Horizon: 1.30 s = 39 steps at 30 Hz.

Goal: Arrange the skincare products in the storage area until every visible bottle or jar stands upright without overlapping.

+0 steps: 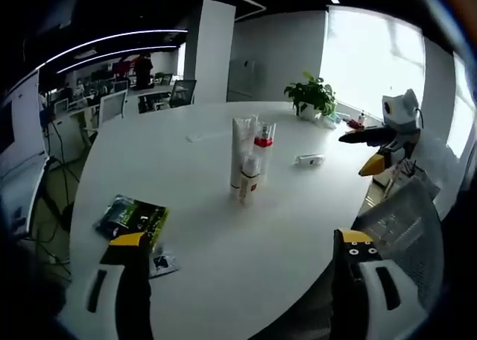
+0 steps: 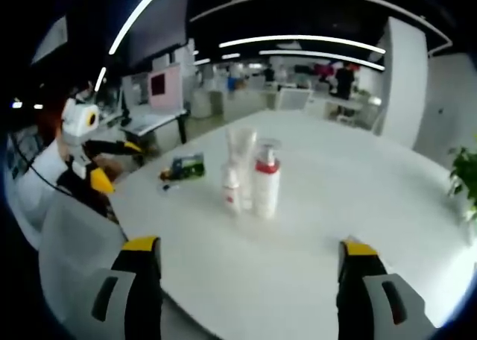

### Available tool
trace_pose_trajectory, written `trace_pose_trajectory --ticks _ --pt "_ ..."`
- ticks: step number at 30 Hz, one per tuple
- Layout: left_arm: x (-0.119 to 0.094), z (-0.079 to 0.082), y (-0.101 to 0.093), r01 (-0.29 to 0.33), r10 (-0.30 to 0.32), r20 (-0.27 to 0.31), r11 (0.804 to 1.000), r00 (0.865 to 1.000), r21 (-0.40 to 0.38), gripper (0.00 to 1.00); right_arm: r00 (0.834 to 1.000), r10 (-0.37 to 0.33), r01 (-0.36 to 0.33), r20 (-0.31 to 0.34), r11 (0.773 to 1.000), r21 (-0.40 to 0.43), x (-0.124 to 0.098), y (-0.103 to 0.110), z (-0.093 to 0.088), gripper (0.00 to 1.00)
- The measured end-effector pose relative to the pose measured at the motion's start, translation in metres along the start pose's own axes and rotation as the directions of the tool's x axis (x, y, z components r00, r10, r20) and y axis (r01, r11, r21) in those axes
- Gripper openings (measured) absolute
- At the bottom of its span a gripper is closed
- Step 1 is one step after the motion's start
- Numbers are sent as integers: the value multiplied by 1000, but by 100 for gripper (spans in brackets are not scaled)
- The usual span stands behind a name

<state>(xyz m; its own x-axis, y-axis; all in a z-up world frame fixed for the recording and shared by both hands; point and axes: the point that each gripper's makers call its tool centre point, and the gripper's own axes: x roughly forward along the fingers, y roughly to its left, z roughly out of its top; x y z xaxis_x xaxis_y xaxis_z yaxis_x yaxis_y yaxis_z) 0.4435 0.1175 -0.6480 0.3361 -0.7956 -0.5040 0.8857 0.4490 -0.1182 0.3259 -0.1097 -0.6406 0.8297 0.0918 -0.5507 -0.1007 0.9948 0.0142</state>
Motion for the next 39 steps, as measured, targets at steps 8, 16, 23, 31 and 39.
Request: trace_pose_trajectory --ticks 8,16,23,31,39 --pt "3 1 -8 6 -6 1 1000 1000 -9 99 1000 -24 24 2 1000 -14 -2 -24 -7 100" --pt "3 0 -6 -10 10 -3 1000 1000 -18 99 1000 -18 18 -8 1000 0 -3 -41 -18 100" --pt "3 3 -13 3 -3 11 1000 1000 -16 99 999 -17 17 -33 1000 -19 -3 -61 -28 100" --pt "4 3 -14 -27 28 10 999 1000 -29 99 998 -40 37 -55 998 -55 -6 -95 -39 100" --pt "9 2 -22 -31 31 0 999 1000 -41 99 995 -31 23 -97 996 -85 2 -130 -51 100"
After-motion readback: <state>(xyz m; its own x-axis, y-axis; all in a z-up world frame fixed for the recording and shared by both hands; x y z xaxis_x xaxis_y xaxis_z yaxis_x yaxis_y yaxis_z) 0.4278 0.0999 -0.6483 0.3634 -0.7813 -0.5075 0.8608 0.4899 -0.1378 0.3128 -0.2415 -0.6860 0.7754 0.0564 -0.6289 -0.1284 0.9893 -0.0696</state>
